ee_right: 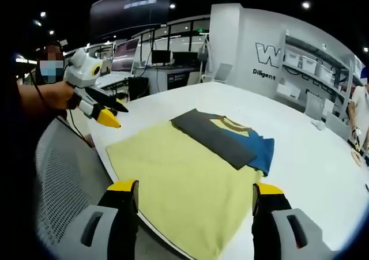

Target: Fold the garment on the visible template until the final outline fits inside the template.

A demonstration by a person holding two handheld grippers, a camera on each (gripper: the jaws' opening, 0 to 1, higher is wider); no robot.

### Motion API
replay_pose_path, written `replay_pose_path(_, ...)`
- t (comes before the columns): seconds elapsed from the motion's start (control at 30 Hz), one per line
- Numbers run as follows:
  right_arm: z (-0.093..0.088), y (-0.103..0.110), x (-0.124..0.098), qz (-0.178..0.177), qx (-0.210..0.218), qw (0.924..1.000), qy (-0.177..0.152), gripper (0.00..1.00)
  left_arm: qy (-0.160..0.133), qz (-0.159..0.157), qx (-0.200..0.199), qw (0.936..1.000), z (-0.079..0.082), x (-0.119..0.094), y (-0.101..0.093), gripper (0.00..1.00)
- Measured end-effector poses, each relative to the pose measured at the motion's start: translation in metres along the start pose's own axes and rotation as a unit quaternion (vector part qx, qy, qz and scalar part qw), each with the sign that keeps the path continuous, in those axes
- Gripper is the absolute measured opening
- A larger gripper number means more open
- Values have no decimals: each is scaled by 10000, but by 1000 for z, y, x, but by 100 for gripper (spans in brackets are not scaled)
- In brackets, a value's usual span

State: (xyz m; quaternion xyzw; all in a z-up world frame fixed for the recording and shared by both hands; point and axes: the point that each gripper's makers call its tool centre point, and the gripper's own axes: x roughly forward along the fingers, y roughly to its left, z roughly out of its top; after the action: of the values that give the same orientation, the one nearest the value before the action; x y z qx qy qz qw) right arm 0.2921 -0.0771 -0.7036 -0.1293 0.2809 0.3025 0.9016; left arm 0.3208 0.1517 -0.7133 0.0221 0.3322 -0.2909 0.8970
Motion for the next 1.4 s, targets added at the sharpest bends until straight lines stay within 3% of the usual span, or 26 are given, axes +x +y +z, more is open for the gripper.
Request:
replay_pose_path(0.1,-22,-9,-2,75,102,9987,502,79,213,49,-41,9998,-12,1,3,57)
replay_pose_path(0.23,-44,-11,-4,127,162,9955,925,77,558,10,-24,9984,-29,2,3,56)
replay_pose_path(0.53,-81,-22,-5,110,415,9866,1575,70,1027,-102,-79,9946,-54,6,3,54)
replay_pose_path(0.83,-117,-26,-11,311,978,9690,2249,44,1265,-184,-300,9913,-70,9,5,49)
replay_pose_path(1.2,-136,-17,-8,530,1204,9518,2772,28,1585,-106,-424,9864,-86,8,11,41)
replay_pose_path(1.4,-134,-16,-8,581,1280,9503,2776,22,1732,-57,-518,9835,-97,7,15,40)
